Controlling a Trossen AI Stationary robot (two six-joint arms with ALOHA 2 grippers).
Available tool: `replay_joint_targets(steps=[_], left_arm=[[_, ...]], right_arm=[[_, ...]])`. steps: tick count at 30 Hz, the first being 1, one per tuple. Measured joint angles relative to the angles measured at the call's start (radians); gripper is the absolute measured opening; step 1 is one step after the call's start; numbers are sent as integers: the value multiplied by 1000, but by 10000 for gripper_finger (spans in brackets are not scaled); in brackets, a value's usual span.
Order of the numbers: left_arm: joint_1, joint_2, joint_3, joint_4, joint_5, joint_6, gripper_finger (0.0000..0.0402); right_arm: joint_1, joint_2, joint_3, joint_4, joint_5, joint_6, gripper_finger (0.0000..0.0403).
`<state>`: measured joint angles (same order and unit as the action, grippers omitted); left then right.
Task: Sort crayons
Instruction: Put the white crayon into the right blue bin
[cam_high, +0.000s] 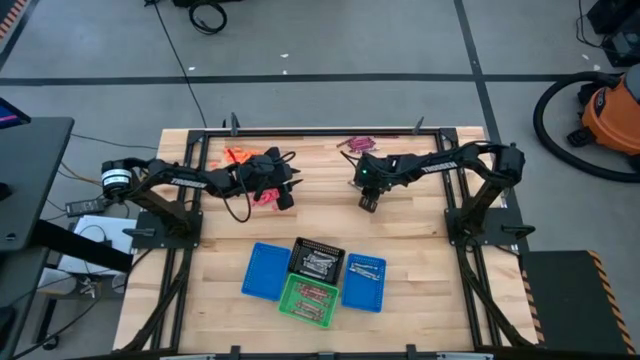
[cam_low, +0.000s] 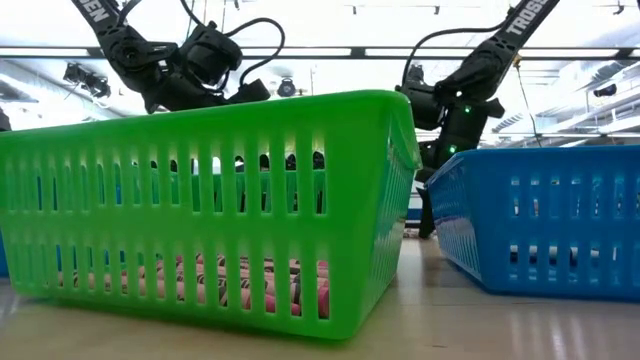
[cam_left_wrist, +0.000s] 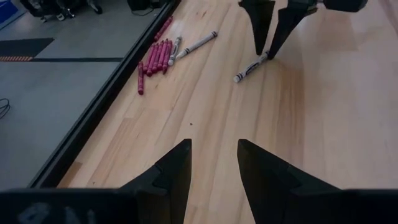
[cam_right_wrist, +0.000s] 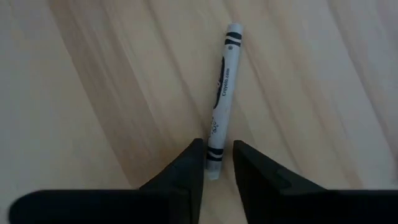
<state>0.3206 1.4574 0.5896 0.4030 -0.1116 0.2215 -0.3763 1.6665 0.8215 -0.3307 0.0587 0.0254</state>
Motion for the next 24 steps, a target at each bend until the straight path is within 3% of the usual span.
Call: replay_joint_targets(steps=[8, 15, 24], left_arm=[[-18, 0, 0, 0, 0, -1, 141], [-17, 0, 0, 0, 0, -1, 141], [-17, 0, -1, -2, 0, 1, 141]], right_arm=[[1, -1, -1, -2, 19, -3, 10], [3, -3, 16, -28, -2, 1, 7], [58, -10, 132, -144, -27, 5, 7]])
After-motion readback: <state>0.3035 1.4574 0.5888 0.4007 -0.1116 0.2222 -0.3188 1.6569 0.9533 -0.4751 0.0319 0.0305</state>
